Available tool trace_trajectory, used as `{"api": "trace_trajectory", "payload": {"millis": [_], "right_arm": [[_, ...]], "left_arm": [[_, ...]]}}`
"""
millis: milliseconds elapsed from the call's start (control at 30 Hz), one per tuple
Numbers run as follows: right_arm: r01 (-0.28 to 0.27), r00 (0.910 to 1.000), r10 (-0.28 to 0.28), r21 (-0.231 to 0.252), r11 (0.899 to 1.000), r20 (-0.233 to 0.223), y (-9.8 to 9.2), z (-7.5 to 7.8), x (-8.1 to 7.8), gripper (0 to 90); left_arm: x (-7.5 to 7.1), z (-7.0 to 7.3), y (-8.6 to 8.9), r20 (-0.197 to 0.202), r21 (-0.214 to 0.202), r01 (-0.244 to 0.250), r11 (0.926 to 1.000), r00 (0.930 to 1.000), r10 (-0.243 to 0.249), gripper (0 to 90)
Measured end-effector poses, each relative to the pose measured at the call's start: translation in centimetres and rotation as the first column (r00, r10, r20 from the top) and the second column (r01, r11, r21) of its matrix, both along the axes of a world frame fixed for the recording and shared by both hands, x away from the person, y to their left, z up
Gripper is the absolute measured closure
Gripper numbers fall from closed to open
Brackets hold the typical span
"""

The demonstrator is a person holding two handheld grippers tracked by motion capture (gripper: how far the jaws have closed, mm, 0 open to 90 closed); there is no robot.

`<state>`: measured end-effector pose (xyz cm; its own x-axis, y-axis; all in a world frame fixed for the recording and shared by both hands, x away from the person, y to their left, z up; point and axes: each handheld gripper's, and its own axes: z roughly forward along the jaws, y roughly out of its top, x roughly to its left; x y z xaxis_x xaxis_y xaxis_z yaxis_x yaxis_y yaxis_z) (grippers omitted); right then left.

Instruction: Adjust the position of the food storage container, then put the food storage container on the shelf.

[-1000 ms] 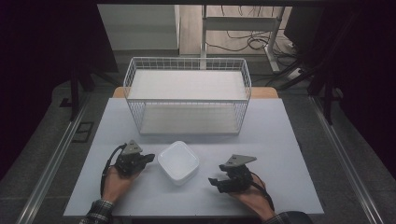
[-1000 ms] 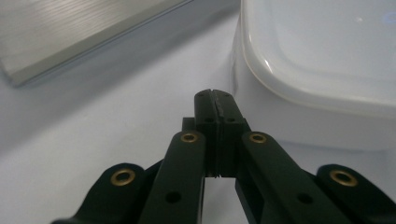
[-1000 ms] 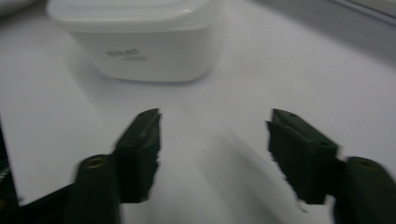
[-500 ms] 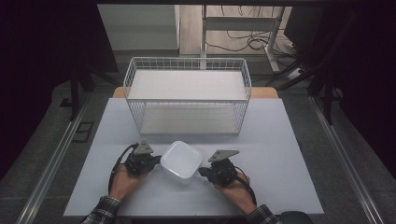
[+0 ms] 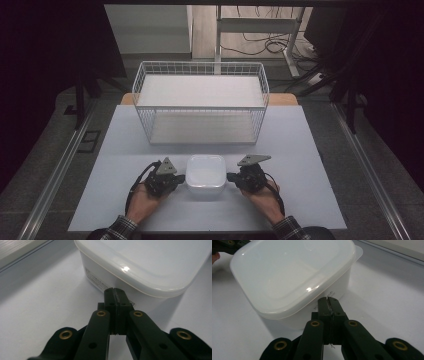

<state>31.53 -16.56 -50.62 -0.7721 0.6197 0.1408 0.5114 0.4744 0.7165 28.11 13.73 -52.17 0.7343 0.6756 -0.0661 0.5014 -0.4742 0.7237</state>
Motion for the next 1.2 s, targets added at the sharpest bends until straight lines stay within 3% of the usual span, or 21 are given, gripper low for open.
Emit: {"api": "trace_trajectory", "payload": {"millis": [100, 167, 267, 367, 433, 467, 500, 567, 600, 633, 667, 800, 900, 1200], "right_arm": [[-0.002, 1.0, 0.002, -0.012, 1.0, -0.001, 0.0, -0.1, 0.0, 89.0], [-0.001, 0.9999, 0.001, -0.029, 1.0, 0.013, 0.2, -0.2, -0.1, 88.5], [0.009, 0.9981, -0.006, -0.05, 0.999, 0.061, -0.2, 0.3, -0.4, 80.3], [0.017, 0.9978, -0.014, -0.044, 0.999, 0.065, -0.8, 0.3, -0.4, 74.9], [0.031, 0.997, -0.029, -0.022, 0.999, 0.071, -1.7, 0.4, -0.3, 65.7], [0.031, 0.997, -0.029, -0.022, 0.999, 0.071, -1.7, 0.4, -0.3, 65.7], [0.034, 0.9947, -0.032, -0.021, 0.999, 0.098, -2.2, 0.6, -0.3, 57.0], [0.034, 0.9912, -0.03, -0.027, 0.999, 0.129, -2.6, 0.7, -0.4, 47.9], [0.034, 0.9912, -0.03, -0.027, 0.999, 0.129, -2.6, 0.7, -0.4, 47.9], [0.037, 0.9899, -0.032, -0.028, 0.999, 0.138, -3.0, 0.5, -0.3, 38.4], [0.034, 0.991, -0.031, -0.022, 0.999, 0.13, -3.2, 0.4, -0.1, 35.5], [0.036, 0.9928, -0.037, 0.008, 0.999, 0.114, -3.5, 0.2, 0.2, 25.8], [0.03, 0.9919, -0.032, 0.021, 0.999, 0.123, -3.4, 0.2, 0.2, 19.0], [0.016, 0.9929, -0.019, 0.024, 1.0, 0.118, -2.9, 0.4, 0.3, 10.1]], "left_arm": [[0.2, -0.1, 0.1, -0.009, -0.007, 0.001, 1.0, 1.0, -0.001, 89.9], [0.1, 0.2, 0.3, 0.008, 0.005, -0.018, 0.9998, 0.9998, 0.018, 88.7], [-0.4, 0.7, 1.1, 0.033, -0.003, -0.055, 0.9985, 0.9979, 0.055, 76.6], [-0.6, 0.7, 1.5, 0.038, -0.01, -0.07, 0.9975, 0.9968, 0.07, 64.4], [-0.7, 0.7, 2.1, 0.041, -0.033, -0.074, 0.9967, 0.9963, 0.075, 55.6], [-0.7, 0.7, 2.1, 0.041, -0.033, -0.074, 0.9967, 0.9963, 0.075, 52.0], [-0.8, 0.8, 2.3, 0.052, -0.05, -0.07, 0.9963, 0.996, 0.073, 48.5], [-0.9, 0.7, 2.5, 0.069, -0.057, -0.061, 0.9965, 0.9955, 0.065, 38.7], [-0.9, 0.7, 2.5, 0.069, -0.057, -0.061, 0.9965, 0.9955, 0.065, 35.3], [-0.9, 0.5, 2.5, 0.084, -0.056, -0.052, 0.9971, 0.9949, 0.056, 31.1], [-0.8, 0.4, 2.5, 0.087, -0.053, -0.052, 0.9972, 0.9946, 0.057, 26.2], [-0.7, 0.3, 2.6, 0.081, -0.072, -0.055, 0.9959, 0.9949, 0.061, 20.9], [-0.5, 0.5, 2.9, 0.052, -0.135, -0.065, 0.9888, 0.996, 0.072, 19.2], [-0.3, 0.9, 2.7, 0.046, -0.144, -0.064, 0.9875, 0.9964, 0.071, 16.7]]}}
